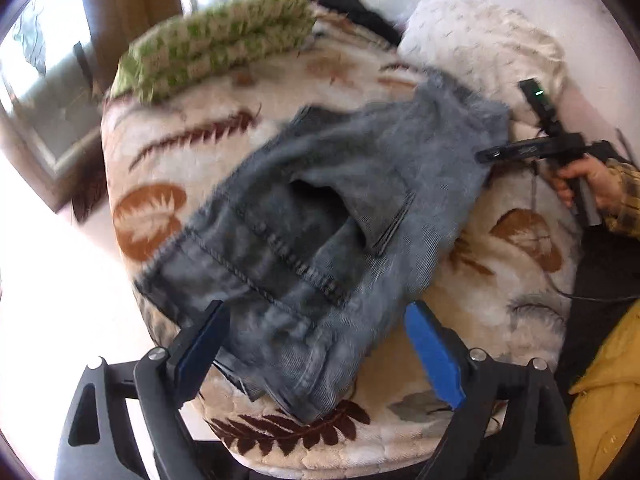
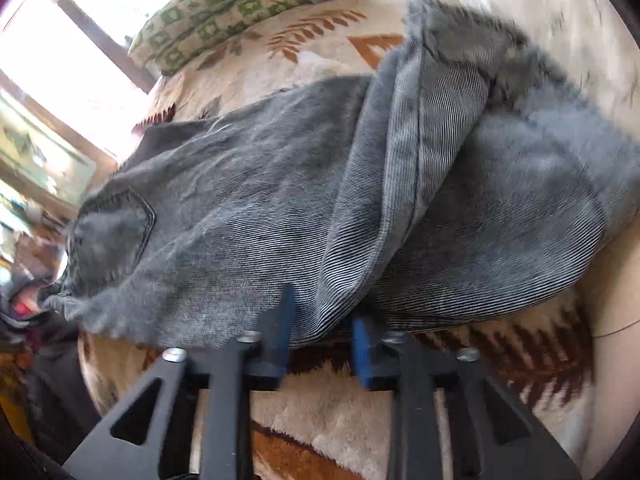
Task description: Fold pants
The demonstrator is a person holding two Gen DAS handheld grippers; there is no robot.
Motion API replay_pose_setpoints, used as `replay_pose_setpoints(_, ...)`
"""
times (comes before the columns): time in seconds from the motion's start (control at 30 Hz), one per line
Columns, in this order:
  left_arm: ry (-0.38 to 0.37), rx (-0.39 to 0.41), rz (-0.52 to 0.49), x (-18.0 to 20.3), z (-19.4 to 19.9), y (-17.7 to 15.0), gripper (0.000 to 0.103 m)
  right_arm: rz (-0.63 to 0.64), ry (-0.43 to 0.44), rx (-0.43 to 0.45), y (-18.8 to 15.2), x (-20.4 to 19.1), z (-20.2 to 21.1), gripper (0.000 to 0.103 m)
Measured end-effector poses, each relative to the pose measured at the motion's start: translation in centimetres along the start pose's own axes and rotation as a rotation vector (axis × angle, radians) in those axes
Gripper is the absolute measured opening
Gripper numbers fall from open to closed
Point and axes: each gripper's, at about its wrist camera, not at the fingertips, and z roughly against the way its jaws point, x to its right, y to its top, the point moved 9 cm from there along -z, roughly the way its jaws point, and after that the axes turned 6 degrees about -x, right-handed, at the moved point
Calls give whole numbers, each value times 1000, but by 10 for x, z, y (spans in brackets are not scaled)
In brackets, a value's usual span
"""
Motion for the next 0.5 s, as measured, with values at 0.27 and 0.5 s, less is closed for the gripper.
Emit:
replay_pose_setpoints(0.27,-71,70,104,-3,3,34,91,129,-67,100,14,-32,27,40)
replay_pose_setpoints(0.5,26,-2,246,-30,-31,10,90,245,-92,101,38,-66,35,59)
